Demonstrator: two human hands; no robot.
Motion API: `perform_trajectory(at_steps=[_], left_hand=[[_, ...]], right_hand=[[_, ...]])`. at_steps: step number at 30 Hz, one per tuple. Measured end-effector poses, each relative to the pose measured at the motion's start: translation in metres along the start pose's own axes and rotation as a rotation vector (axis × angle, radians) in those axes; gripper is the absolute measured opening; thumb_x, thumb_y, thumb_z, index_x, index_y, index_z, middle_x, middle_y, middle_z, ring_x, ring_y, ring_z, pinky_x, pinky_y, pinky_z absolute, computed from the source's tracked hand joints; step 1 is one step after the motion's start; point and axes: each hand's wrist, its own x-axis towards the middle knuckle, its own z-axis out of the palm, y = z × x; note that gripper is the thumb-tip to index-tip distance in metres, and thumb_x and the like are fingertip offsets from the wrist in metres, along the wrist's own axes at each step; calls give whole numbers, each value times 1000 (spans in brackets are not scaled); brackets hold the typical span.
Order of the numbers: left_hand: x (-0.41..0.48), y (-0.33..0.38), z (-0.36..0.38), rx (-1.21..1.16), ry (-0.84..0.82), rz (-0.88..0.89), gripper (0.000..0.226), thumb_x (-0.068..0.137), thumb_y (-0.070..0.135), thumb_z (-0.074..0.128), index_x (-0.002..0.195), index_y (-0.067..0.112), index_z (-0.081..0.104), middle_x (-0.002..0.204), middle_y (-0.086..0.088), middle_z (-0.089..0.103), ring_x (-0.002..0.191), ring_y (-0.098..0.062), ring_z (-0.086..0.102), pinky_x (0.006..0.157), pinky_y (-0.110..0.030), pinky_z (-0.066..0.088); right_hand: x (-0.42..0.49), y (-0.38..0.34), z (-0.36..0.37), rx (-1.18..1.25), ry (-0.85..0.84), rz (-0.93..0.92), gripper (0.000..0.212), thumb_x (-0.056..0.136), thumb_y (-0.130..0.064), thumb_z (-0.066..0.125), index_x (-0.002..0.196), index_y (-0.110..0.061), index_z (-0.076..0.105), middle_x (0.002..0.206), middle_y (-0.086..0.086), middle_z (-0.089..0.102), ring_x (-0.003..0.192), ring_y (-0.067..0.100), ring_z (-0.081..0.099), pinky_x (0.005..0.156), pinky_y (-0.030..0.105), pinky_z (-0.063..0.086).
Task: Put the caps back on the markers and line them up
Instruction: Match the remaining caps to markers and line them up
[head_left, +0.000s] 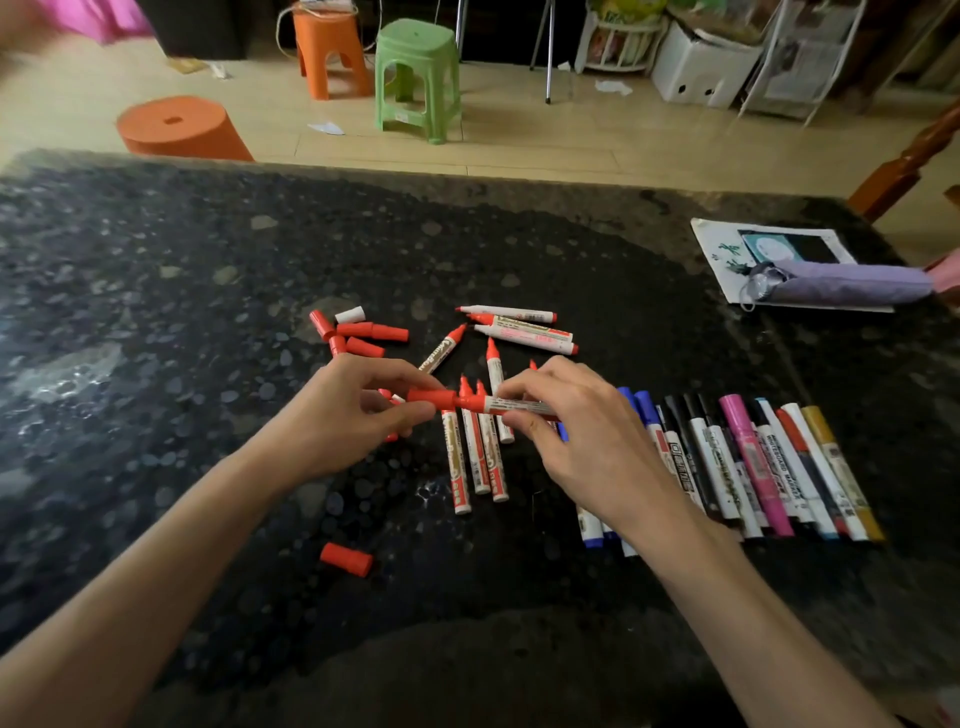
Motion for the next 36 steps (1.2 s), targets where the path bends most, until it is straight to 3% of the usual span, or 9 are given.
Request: perform_trajectory(at_steps=[3, 10, 15, 18, 22, 25, 27, 31, 36], left_hand=[[0, 0, 1, -18, -6, -5, 16, 92, 28, 73, 104, 37, 76, 88, 1, 75, 76, -16, 74, 77, -42, 61], [0, 11, 16, 94, 78, 84, 17, 94, 25, 71, 107, 32, 78, 73, 13, 70, 68, -4, 66, 68, -12, 47], [2, 18, 23, 138, 122, 171, 18, 94, 24, 69, 108, 33, 77, 73, 29, 67, 73, -2, 66, 68, -13, 49], [4, 17, 27, 143, 131, 167, 18, 93, 29, 69, 108, 36, 77, 76, 18, 70, 74, -11, 67, 70, -28, 55], [9, 20, 35, 76, 130, 176, 28, 93, 22, 71, 118, 35, 71, 95, 20, 75, 93, 3, 70, 87, -27, 58], [11, 24, 43, -64, 93, 134, 69, 92, 21, 73, 151, 41, 43, 122, 18, 69, 104, 3, 69, 92, -27, 57], [15, 23, 43, -87, 118, 99, 79, 92, 23, 73, 157, 42, 31, 134, 16, 63, 108, 3, 68, 92, -27, 57], [20, 19, 35, -30, 266, 64, 52, 97, 20, 67, 146, 32, 52, 120, 14, 70, 99, -2, 71, 91, -33, 59], [22, 14, 28, -33, 362, 33, 31, 100, 12, 62, 128, 24, 66, 104, 8, 74, 85, -4, 73, 88, -24, 57]], right_hand=[[2, -4, 1, -14, 16, -15, 20, 100, -33, 66, 119, -33, 70, 102, -12, 57, 100, 6, 53, 84, 28, 48], [5, -8, 3, -22, 8, -53, 23, 103, -34, 61, 125, -31, 68, 102, -12, 65, 89, 5, 54, 83, 32, 42], [2, -8, 5, -73, 70, -49, 22, 102, -29, 61, 122, -26, 70, 103, -8, 69, 92, 14, 63, 79, 38, 47], [-2, -6, 3, -41, 66, -32, 20, 102, -32, 61, 121, -29, 68, 103, -12, 68, 93, 10, 64, 81, 39, 51], [-9, 2, -5, 36, 5, 28, 12, 100, -44, 63, 109, -37, 66, 100, -18, 68, 94, 2, 63, 79, 34, 54], [-11, 10, -16, 48, 8, 135, 13, 95, -46, 69, 102, -36, 71, 95, -18, 64, 89, -1, 61, 76, 25, 51], [-11, 20, -26, 28, 34, 307, 14, 94, -45, 71, 101, -33, 74, 88, -16, 63, 80, -1, 60, 67, 20, 45], [-17, 43, -41, -53, -10, 612, 17, 94, -44, 73, 103, -30, 73, 77, -17, 64, 66, -4, 57, 53, 17, 35], [-21, 43, -41, -167, -114, 678, 24, 90, -50, 76, 101, -30, 66, 83, -11, 69, 74, -2, 58, 58, 21, 34]])
